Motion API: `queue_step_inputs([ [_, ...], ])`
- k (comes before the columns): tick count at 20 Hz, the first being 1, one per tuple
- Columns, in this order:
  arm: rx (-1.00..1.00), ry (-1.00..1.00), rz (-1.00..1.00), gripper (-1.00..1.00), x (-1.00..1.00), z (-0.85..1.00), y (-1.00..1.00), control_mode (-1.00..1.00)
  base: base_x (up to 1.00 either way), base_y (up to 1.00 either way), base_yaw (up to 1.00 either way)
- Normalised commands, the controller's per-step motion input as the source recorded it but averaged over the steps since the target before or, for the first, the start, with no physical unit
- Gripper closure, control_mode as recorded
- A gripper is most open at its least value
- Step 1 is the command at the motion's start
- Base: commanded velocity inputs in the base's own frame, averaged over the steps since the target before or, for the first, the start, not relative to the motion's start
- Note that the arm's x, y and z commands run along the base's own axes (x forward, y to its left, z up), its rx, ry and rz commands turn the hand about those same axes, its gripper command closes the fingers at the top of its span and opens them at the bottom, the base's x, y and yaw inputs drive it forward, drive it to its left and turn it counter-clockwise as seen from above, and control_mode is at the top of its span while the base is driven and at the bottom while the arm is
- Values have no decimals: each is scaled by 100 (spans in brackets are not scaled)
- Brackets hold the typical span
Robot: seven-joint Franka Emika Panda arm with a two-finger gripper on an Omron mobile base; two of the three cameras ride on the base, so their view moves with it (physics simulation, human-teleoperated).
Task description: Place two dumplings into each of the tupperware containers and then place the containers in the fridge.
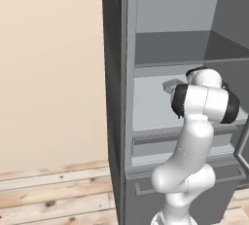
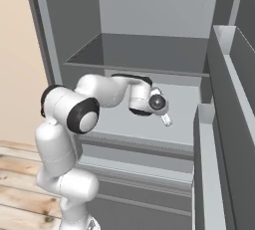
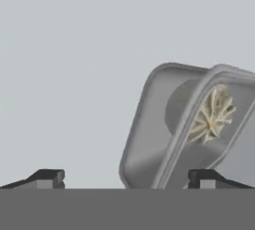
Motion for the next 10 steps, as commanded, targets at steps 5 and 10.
queue_step_inputs([
  [5,-11,-3,41,-100,-100,-68,-76,-100,0,0,0],
  [10,-44,5,29,-100,-100,-69,30,-100,0,0,0],
])
